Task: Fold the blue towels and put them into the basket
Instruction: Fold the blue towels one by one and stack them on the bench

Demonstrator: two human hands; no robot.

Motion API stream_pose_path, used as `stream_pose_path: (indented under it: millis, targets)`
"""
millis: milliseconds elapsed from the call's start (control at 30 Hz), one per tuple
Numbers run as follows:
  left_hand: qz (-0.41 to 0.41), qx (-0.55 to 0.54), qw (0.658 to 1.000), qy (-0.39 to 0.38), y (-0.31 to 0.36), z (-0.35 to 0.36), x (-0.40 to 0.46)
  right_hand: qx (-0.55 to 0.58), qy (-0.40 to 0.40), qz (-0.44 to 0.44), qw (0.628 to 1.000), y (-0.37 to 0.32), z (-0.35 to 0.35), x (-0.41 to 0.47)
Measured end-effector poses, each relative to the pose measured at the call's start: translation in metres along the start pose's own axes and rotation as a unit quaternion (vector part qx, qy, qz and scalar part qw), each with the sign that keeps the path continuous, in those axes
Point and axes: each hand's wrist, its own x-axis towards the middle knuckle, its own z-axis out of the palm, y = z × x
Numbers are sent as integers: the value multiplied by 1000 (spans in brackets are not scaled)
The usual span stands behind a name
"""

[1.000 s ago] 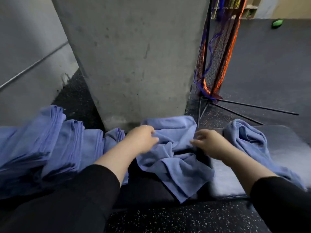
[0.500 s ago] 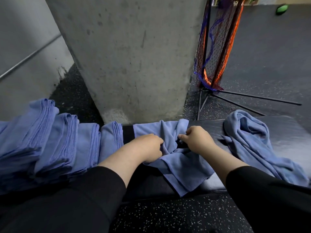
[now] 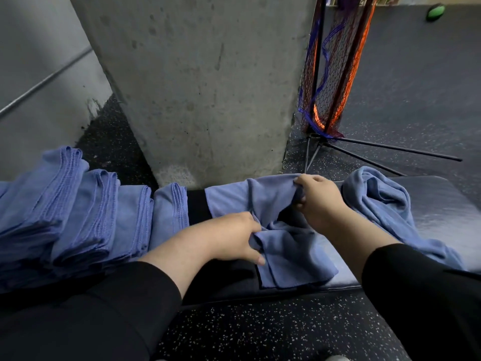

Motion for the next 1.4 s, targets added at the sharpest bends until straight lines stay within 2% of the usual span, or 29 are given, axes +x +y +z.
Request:
stream_pose_path:
  millis: [133,233,300,367,400,467,500,567,633,667,733,800,833,900,1000,1067,1100,1167,1233,1267,1333,1400]
  targets:
    - [-10,19,996,83,1,2,3,82,-11,-2,997,-7,-11,6]
    - [-19,-13,993,119,2,-13,-3,121,-84,51,988,-13,-21,3]
    - [-5,-6,991,130,-2,-22,-10,-9,-123,50,991,-12,-25,-5]
    - [-7,3,990,139,-9,-32,-17,-145,-63,-19,987,-11,-30,-1]
    - [-13,4,991,134,-13,-37,-20,-142,-17,-51,988,-16,-33,2]
    - [-34,17,995,93,-21,-41,-28,-59,37,-70,995,-21,-43,8]
    - [-43,31,997,54,-24,-40,-31,-32,27,-62,997,-22,-48,8]
    - [-49,72,995,-50,-21,-35,-37,-39,-63,-6,997,-13,-53,-1]
    - [-59,104,983,-138,-13,-28,-40,-113,-126,43,985,3,-52,-10]
    - [-68,109,980,-154,-9,-27,-39,-152,-120,43,980,7,-51,-11]
    - [-75,93,985,-126,1,-30,-36,-178,-57,-5,982,4,-48,-6]
    - [-73,54,994,-52,6,-30,-28,-137,-6,-45,990,-3,-49,0]
    - [-73,36,996,-29,7,-28,-24,-89,-2,-42,995,-6,-50,1]
    - [-76,32,995,-54,7,-17,-17,-26,-37,-15,999,-7,-53,-1]
    - [-87,79,985,-124,4,5,-7,-123,-120,4,985,5,-55,-9]
    - [-102,85,985,-114,0,11,2,-208,-111,-41,971,9,-52,-10]
    - [-109,88,984,-107,-1,11,6,-210,-82,-68,972,8,-51,-6]
    - [-120,96,983,-101,-3,13,15,-99,-27,-71,992,-2,-50,1]
    - [-131,97,982,-93,-5,17,20,68,-37,-29,997,-6,-52,8]
    - [-137,94,982,-88,-6,19,22,74,-59,-9,995,-6,-52,6]
    - [-147,86,983,-71,-6,21,26,-72,-117,23,990,3,-51,0]
    - [-154,77,983,-55,-7,19,29,-204,-152,49,966,16,-52,-3]
